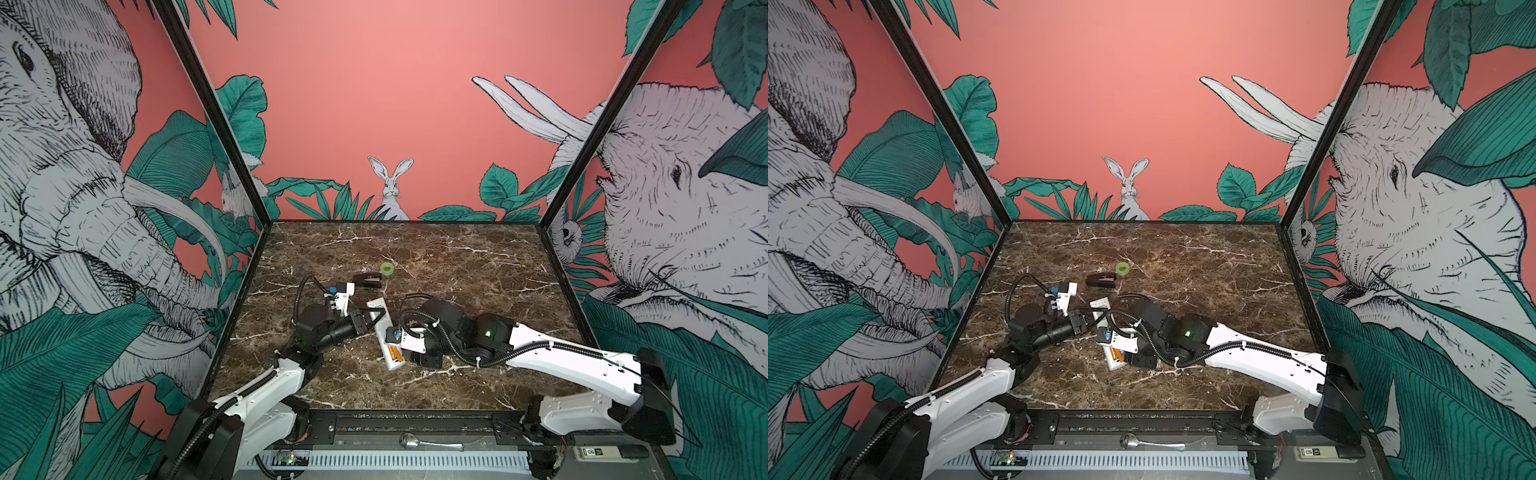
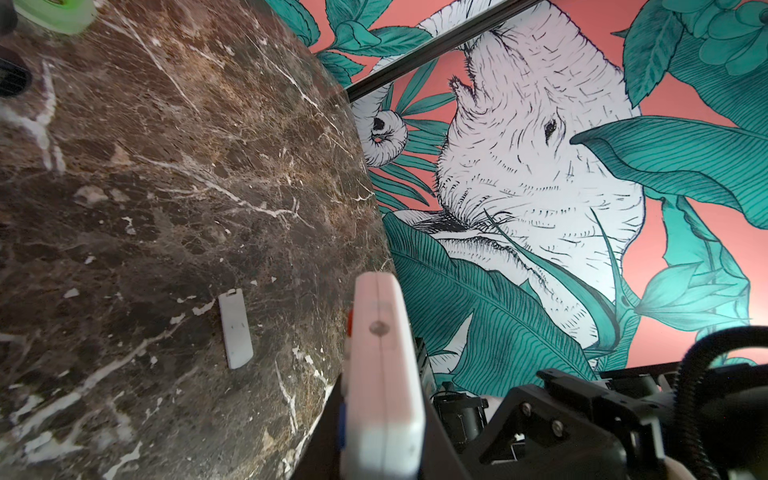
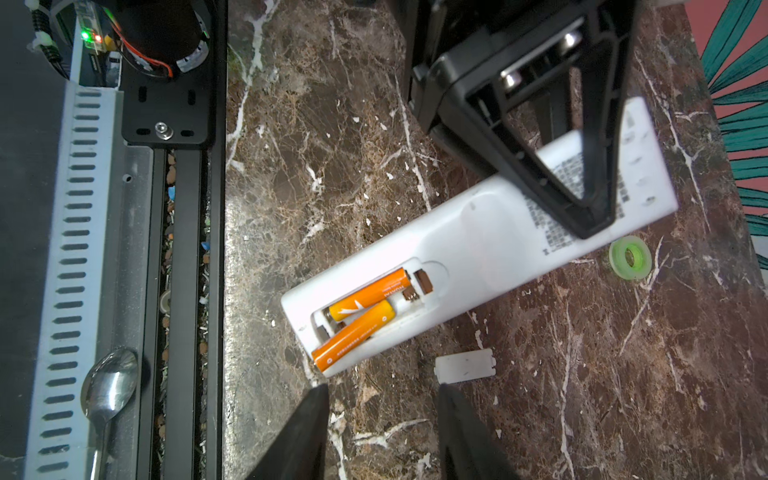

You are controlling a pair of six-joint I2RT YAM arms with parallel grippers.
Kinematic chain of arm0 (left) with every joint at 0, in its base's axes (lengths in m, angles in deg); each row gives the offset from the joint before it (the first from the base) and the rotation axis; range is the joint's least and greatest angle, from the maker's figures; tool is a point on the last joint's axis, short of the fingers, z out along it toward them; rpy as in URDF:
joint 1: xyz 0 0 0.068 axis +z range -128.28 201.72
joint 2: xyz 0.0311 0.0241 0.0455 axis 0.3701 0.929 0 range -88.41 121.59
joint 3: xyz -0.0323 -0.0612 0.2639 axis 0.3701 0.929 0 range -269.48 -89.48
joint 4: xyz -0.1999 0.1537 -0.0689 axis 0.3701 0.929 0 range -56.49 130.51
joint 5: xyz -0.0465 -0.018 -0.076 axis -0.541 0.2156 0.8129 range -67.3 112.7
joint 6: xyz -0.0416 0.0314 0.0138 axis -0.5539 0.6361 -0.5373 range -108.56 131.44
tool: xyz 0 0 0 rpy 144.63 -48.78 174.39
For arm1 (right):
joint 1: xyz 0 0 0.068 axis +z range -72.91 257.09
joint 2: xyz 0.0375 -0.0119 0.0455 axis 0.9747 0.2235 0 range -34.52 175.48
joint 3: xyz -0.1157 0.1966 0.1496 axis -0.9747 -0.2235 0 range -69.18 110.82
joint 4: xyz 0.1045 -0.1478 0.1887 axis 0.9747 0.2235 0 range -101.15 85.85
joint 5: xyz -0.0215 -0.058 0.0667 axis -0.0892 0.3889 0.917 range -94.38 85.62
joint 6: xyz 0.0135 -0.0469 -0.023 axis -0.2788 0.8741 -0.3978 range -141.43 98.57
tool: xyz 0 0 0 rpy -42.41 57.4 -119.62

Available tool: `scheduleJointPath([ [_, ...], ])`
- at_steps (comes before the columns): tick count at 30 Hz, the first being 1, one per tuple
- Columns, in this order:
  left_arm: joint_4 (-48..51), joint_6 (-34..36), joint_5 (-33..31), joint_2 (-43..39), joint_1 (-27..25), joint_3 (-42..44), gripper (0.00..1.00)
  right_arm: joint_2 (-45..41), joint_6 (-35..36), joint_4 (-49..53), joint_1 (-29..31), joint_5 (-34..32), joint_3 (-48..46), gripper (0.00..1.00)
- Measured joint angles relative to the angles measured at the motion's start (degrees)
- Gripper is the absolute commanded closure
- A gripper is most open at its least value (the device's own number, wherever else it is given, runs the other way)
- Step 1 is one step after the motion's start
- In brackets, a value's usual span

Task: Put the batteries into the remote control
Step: 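Swing the right gripper around the remote and press the second battery down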

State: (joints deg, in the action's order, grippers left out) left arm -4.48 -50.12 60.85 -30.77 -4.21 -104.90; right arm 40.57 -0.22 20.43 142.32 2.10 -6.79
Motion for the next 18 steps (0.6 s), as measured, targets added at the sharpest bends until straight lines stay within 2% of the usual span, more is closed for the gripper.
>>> scheduleJointPath([
  [18, 0.39, -0.81, 2.05, -0.37, 0.00, -1.46, 1.00, -0.81, 2.21, 0.42, 3.41, 1.68, -0.04, 0.63],
])
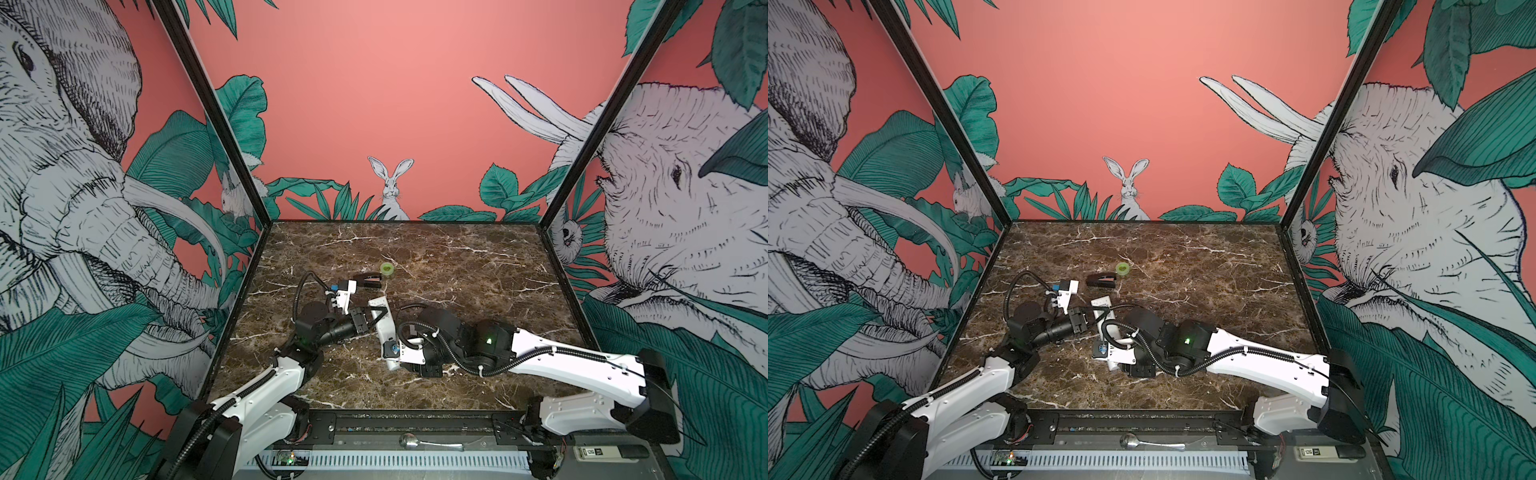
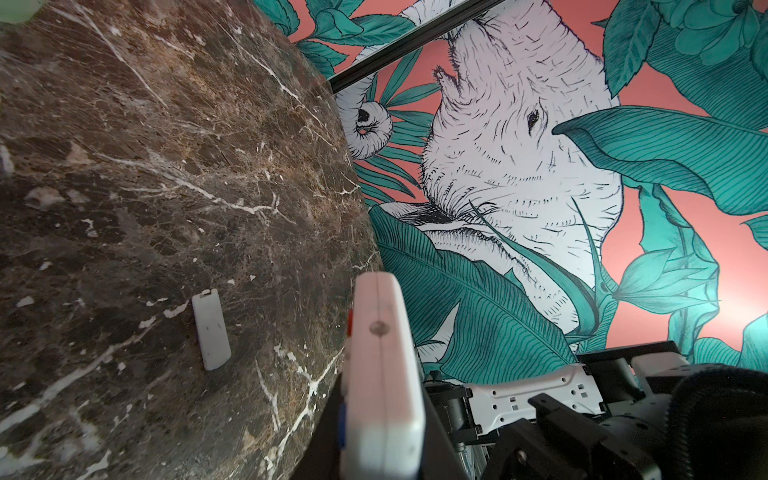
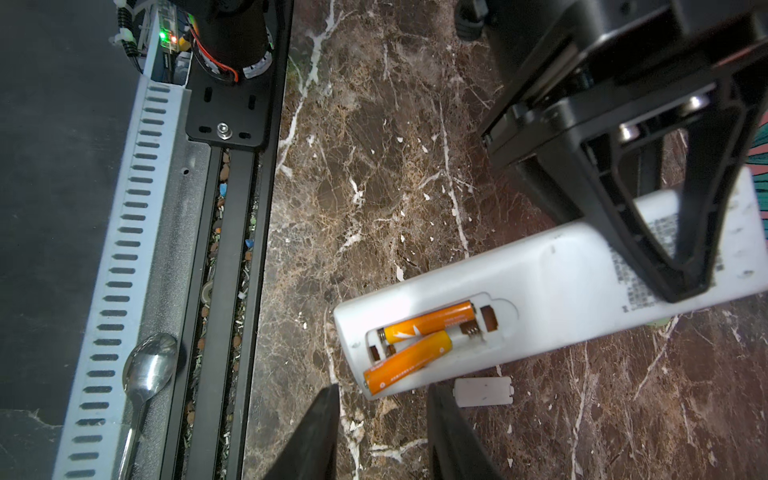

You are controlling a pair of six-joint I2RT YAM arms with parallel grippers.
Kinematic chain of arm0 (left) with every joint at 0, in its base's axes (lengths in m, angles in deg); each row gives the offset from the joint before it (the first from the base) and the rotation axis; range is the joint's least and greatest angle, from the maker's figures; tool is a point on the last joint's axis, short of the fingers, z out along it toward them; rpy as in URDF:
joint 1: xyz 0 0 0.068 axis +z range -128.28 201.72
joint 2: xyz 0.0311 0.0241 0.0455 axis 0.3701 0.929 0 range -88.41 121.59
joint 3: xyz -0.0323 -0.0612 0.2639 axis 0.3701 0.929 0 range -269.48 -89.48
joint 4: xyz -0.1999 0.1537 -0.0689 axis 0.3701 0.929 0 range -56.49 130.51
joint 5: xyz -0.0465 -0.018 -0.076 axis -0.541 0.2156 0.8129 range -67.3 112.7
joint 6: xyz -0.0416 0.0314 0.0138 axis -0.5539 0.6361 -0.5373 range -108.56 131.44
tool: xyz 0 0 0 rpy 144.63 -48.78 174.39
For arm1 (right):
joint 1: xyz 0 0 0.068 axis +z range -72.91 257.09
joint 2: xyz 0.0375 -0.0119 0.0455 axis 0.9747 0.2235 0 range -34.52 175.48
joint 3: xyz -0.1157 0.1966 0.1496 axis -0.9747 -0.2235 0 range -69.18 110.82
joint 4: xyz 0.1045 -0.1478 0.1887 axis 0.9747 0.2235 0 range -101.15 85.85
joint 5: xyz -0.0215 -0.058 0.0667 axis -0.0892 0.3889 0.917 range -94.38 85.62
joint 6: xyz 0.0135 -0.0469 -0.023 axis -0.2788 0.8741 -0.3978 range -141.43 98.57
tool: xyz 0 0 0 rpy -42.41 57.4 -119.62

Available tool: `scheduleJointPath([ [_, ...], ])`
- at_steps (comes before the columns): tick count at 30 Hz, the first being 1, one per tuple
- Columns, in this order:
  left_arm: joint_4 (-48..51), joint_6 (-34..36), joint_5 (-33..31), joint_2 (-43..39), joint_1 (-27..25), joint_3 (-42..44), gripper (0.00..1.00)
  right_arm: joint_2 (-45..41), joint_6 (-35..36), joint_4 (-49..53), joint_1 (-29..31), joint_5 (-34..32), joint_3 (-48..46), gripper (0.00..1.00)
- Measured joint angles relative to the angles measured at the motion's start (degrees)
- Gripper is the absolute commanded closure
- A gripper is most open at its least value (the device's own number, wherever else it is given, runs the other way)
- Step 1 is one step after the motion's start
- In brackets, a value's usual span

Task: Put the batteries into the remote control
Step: 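Swing the right gripper around the remote and press the second battery down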

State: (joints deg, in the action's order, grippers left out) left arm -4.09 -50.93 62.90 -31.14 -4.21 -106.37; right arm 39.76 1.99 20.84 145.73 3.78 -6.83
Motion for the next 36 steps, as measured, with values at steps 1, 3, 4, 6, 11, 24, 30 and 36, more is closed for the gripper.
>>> scheduleJointPath([
  [1, 0.00, -0.07, 0.04, -0.02, 0.00, 0.00, 1.00, 0.00, 0.04, 0.00, 0.02, 0.00, -0.04, 0.63],
  [3, 0.00, -0.33, 0.15, -0.02, 0.00, 0.00, 1.00, 0.00, 0.17, 0.00, 0.04, -0.02, -0.24, 0.63],
  [4, -0.04, -0.52, 0.26, -0.02, 0.00, 0.00, 1.00, 0.00, 0.20, 0.02, 0.07, -0.02, -0.35, 0.63],
  [6, -0.07, -0.85, 0.48, -0.02, 0.00, 0.00, 1.00, 0.02, 0.26, 0.07, 0.11, -0.07, -0.42, 0.65],
  [11, -0.28, -1.38, 0.94, 0.04, 0.00, 0.00, 1.00, 0.02, 0.50, 0.07, 0.33, -0.28, -0.42, 0.69],
  [24, -2.23, -2.58, 1.03, 0.94, 0.00, 0.00, 1.00, 1.51, 0.83, 0.11, 0.37, -1.09, -0.42, 0.73],
  [30, -2.67, -2.62, 1.07, 1.27, 0.00, 0.00, 1.00, 2.45, 0.87, 0.17, 0.37, -1.66, -0.42, 0.75],
  [36, -2.86, -2.62, 1.16, 1.33, 0.00, 0.00, 1.00, 2.47, 0.98, 0.15, 0.37, -2.56, -0.42, 0.77],
])
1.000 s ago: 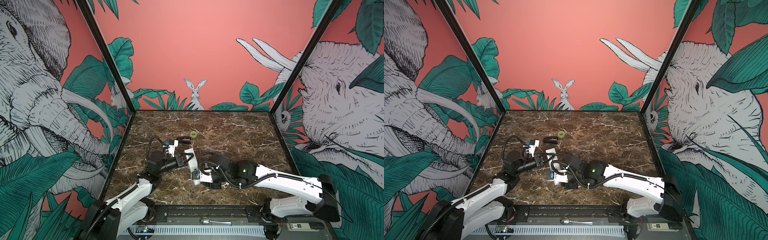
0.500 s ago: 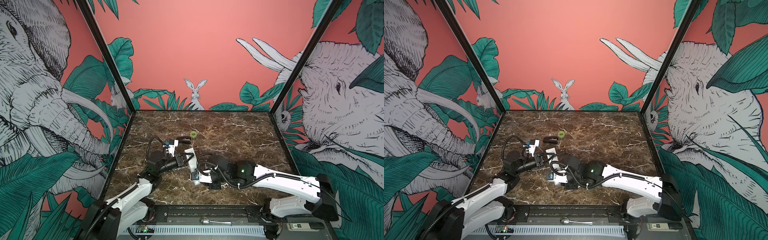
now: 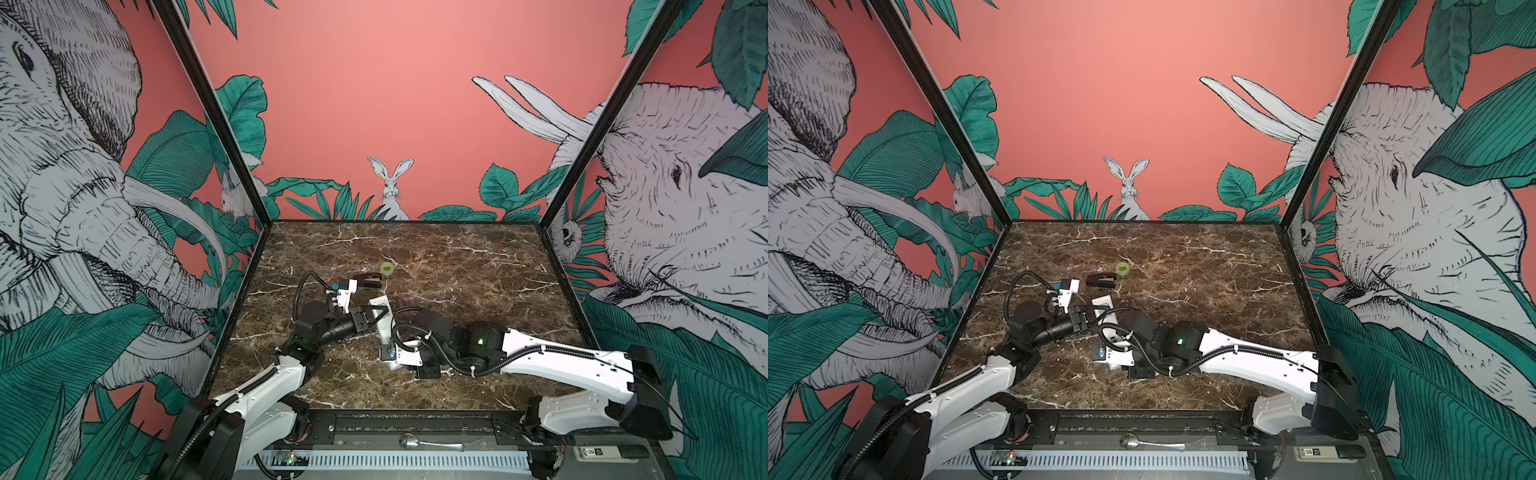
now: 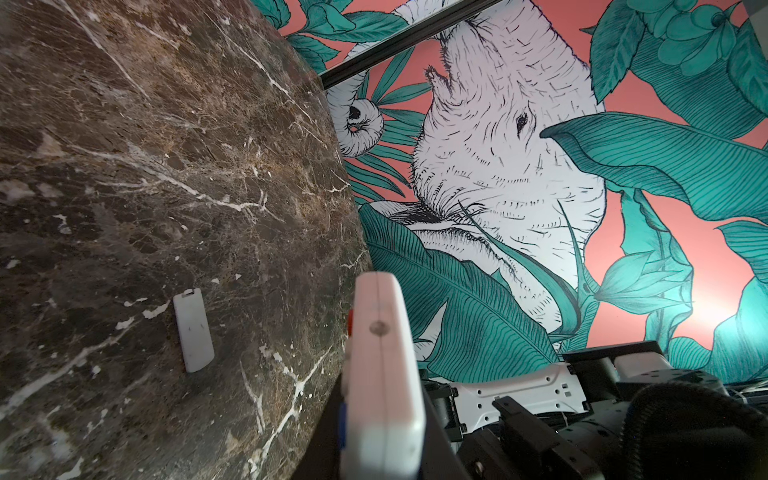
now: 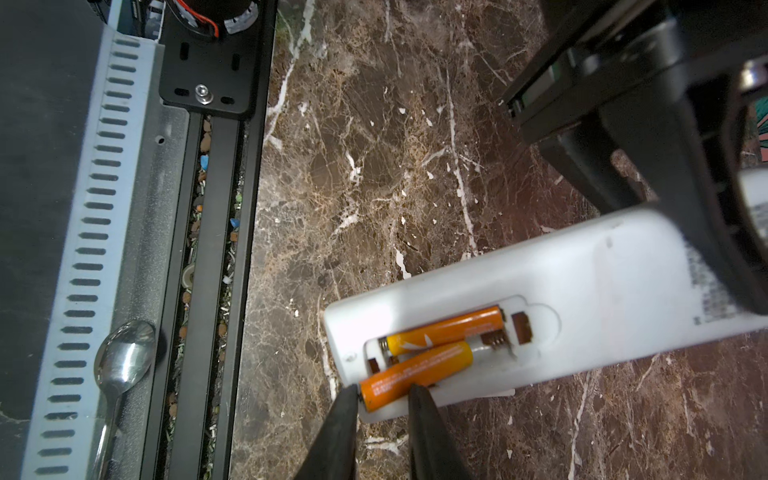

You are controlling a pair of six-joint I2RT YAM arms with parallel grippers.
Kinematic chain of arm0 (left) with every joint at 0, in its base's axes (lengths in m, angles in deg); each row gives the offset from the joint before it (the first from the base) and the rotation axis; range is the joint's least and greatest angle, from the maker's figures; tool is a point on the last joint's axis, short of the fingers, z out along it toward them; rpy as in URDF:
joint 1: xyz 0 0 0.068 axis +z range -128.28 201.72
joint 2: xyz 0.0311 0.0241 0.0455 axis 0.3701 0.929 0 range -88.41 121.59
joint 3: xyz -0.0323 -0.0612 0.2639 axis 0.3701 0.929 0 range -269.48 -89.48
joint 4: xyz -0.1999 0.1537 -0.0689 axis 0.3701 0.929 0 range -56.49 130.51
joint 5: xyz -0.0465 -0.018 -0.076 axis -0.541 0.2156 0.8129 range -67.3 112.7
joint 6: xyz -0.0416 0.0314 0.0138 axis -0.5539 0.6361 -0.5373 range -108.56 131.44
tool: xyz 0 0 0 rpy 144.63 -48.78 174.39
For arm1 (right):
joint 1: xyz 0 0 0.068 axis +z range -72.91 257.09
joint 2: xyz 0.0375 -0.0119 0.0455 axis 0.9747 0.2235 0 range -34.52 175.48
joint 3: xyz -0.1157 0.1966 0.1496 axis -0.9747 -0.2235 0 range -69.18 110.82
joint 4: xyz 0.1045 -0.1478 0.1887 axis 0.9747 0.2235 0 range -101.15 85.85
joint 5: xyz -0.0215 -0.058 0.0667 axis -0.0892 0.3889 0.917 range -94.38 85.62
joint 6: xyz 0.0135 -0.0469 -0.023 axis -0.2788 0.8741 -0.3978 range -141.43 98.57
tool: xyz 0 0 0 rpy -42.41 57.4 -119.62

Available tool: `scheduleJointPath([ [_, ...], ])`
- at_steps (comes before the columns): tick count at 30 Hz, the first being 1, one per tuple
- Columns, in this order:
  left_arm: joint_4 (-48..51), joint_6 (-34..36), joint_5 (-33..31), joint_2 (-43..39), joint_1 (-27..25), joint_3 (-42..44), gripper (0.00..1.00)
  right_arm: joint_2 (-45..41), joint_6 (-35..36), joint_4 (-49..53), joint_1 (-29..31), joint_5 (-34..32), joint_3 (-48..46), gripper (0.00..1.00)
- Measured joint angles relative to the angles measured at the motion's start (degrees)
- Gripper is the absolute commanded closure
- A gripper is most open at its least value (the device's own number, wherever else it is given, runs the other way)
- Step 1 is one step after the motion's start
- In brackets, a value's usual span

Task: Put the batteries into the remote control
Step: 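Swing the right gripper around the remote and press the second battery down, then push the second battery fully into the compartment with the right gripper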

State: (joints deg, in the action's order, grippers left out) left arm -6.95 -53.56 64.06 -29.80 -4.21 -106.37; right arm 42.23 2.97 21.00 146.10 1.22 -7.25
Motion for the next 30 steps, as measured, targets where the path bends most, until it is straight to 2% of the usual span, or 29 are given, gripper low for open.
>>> scheduleJointPath([
  [30, 0.66, 1.01, -0.94, 1.07, 0.63, 0.13, 1.00, 4.74, -2.27, -0.90, 0.00, -2.71, 1.95, 0.82],
])
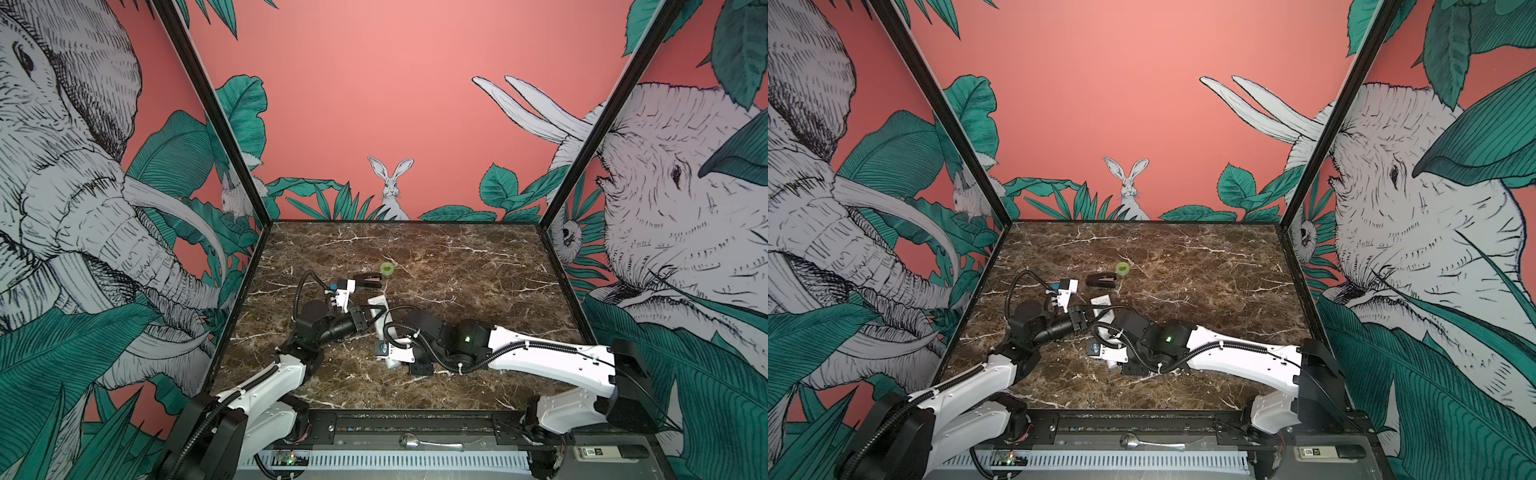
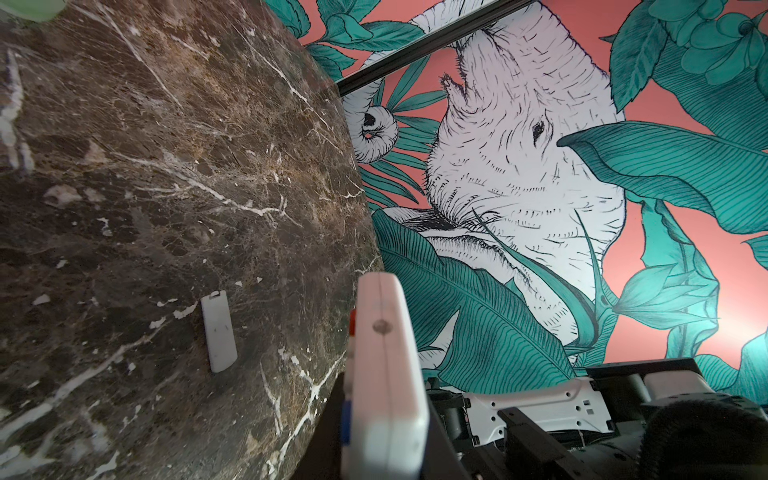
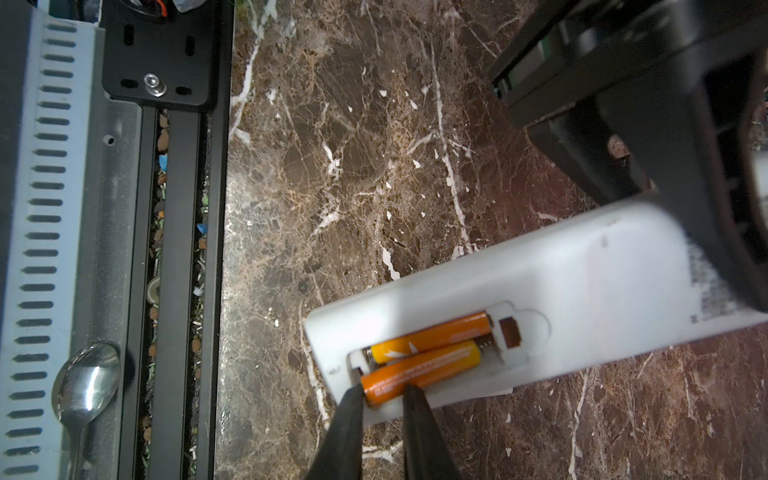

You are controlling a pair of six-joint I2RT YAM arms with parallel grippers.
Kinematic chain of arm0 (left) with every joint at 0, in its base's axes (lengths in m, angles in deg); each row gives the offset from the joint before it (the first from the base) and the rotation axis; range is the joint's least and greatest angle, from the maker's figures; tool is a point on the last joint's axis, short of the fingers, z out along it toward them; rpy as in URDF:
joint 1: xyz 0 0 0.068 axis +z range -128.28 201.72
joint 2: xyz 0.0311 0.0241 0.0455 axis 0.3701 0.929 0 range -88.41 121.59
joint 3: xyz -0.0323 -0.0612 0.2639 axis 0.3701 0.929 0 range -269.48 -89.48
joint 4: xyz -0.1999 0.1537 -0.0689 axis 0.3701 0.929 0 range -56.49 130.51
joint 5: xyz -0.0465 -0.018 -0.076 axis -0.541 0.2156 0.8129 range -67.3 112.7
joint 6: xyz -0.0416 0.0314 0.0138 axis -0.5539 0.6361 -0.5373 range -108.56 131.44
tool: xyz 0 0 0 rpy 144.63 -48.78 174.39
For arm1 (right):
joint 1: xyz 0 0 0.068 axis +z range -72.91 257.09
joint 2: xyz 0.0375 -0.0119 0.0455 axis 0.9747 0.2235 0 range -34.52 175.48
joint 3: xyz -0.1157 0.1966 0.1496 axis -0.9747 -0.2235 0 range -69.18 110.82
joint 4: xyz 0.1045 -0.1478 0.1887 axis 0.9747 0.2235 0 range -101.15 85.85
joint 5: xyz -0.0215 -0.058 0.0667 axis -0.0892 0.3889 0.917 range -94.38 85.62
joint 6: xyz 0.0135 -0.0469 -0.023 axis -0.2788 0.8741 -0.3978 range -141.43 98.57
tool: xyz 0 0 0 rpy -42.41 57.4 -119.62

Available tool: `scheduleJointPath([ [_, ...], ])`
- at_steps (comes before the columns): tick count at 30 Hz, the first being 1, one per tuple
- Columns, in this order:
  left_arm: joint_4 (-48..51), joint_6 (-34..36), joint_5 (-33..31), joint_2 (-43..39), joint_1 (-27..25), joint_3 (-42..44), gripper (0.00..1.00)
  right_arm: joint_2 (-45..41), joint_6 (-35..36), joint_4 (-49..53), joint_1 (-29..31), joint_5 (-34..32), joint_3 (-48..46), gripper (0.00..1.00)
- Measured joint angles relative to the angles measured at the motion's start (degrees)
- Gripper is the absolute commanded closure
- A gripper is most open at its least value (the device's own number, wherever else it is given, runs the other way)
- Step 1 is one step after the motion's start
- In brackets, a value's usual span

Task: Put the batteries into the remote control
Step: 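Push the second battery fully into the compartment with the right gripper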

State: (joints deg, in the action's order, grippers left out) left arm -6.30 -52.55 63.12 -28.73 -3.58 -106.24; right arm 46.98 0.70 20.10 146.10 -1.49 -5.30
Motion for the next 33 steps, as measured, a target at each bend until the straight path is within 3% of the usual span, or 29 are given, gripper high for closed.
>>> scheduleJointPath([
  [33, -0.37, 0.61, -2.25, 0.26, 0.33, 0.04, 1.00, 4.50, -2.36, 1.27, 0.28, -5.09, 3.30, 0.99],
])
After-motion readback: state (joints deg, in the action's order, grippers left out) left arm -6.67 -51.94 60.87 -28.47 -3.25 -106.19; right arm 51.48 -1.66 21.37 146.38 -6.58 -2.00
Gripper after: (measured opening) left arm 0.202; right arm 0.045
